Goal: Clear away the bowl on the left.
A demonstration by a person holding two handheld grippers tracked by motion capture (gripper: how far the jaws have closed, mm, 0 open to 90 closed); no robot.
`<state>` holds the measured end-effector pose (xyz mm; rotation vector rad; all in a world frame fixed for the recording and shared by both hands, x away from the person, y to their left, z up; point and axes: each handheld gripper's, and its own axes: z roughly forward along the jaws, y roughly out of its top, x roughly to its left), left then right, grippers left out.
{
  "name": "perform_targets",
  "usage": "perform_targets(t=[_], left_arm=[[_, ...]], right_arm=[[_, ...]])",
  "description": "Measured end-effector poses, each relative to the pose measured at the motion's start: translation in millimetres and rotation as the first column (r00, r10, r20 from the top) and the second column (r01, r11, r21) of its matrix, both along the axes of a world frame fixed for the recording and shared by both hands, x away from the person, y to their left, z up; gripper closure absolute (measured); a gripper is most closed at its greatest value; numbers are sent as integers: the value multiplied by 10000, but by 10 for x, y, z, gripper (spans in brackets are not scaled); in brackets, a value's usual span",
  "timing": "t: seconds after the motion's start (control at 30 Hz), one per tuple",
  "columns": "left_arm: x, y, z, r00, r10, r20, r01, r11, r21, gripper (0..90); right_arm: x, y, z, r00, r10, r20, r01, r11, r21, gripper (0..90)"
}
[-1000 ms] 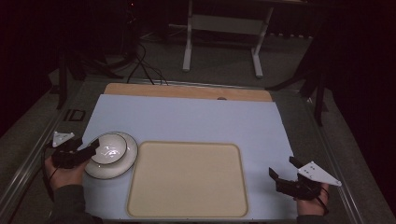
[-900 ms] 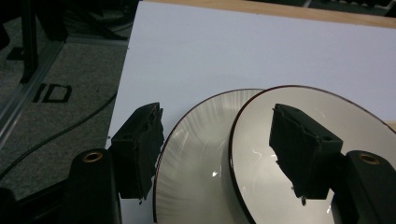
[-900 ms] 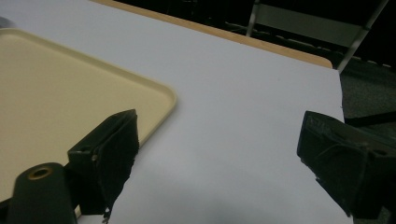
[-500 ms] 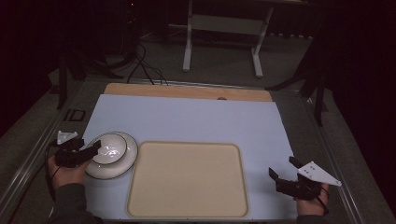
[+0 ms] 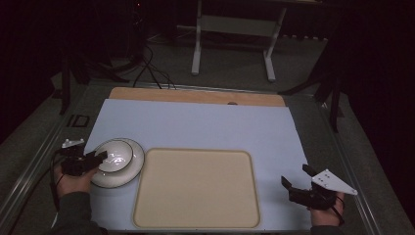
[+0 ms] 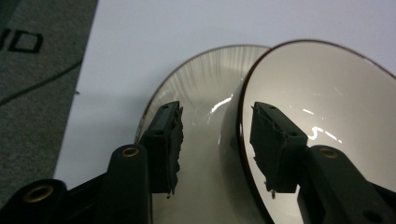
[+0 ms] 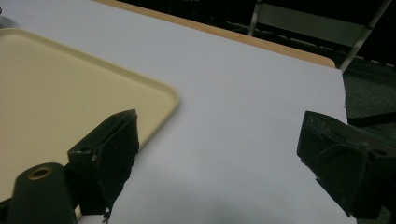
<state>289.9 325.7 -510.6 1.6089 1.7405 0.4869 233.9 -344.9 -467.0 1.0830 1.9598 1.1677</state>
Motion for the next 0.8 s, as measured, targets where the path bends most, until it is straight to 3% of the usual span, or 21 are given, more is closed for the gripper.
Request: perform_targets(t=[0.37, 0.43, 0.67, 0.8], left_arm=[[10, 23, -26, 9990, -81, -435, 46, 9969, -789, 640], [14, 43, -41, 9987, -94, -510, 37, 9939, -1100, 642], [14, 44, -39, 9982, -220, -555, 150, 9922, -1239, 694], [10, 56, -41, 9978, -335, -565, 244, 9875, -1559, 723]], right_arm=[[0, -2, -1, 10000, -8, -23, 8, 10000, 47, 127], [1, -2, -1, 10000, -8, -19, 8, 10000, 73, 127], [-1, -4, 2, 10000, -11, -7, 11, 10000, 96, 128], [0, -8, 3, 10000, -3, -12, 3, 9999, 126, 128]])
